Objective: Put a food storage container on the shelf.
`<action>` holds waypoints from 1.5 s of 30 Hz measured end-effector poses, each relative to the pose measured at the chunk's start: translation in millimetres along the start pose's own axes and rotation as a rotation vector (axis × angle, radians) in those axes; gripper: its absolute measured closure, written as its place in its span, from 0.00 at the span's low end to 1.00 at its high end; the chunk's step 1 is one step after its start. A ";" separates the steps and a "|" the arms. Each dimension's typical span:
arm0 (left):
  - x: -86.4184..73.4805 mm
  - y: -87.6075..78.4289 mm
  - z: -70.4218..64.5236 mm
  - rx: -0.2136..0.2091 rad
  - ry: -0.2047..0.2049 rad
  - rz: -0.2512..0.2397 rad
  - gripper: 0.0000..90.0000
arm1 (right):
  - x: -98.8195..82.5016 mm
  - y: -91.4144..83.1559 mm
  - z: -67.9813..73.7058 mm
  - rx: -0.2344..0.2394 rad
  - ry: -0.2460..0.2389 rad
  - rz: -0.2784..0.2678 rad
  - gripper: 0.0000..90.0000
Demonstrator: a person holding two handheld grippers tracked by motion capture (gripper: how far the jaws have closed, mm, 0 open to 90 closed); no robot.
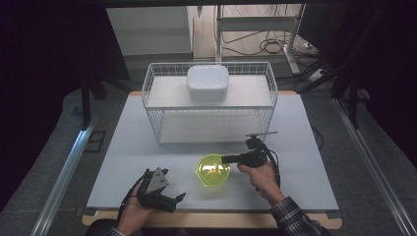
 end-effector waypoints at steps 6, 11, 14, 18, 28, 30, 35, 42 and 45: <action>0.3 -0.5 0.3 0.002 0.000 -0.003 0.03 | 2.6 -7.4 4.4 0.017 -0.004 -0.035 0.91; 0.3 -0.5 0.2 0.002 0.000 -0.003 0.03 | 5.4 -13.3 8.1 0.033 -0.002 -0.057 0.91; 0.3 -0.5 0.3 0.002 -0.001 -0.003 0.03 | 8.1 -18.4 10.9 0.043 -0.003 -0.071 0.91; 0.4 -0.7 0.5 0.004 0.002 -0.004 0.03 | 11.0 -25.1 15.4 0.054 -0.006 -0.089 0.91; 0.5 -0.5 0.3 0.004 0.001 -0.003 0.03 | 20.3 -43.3 28.2 0.066 -0.022 -0.139 0.91; 0.5 -0.4 0.3 0.004 0.001 -0.003 0.03 | 22.7 -47.0 31.0 0.068 -0.025 -0.147 0.91; 0.5 -0.5 0.3 0.005 0.001 -0.003 0.03 | 31.9 -57.4 41.0 0.072 -0.036 -0.171 0.91; 0.7 -1.2 1.2 0.008 -0.001 -0.006 0.03 | 46.5 -71.0 54.1 0.068 -0.059 -0.202 0.91; 1.0 -2.0 2.0 0.009 -0.006 -0.010 0.03 | 54.2 -77.0 59.6 0.070 -0.061 -0.211 0.91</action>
Point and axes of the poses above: each handheld gripper's, and its own axes: y roughly forward along the jaws, x roughly out of its top, z roughly to its left, the point moved 5 cm from there along y, roughly forward along the jaws, and after that the axes turned 1 degree about z, right-handed, at the moved point
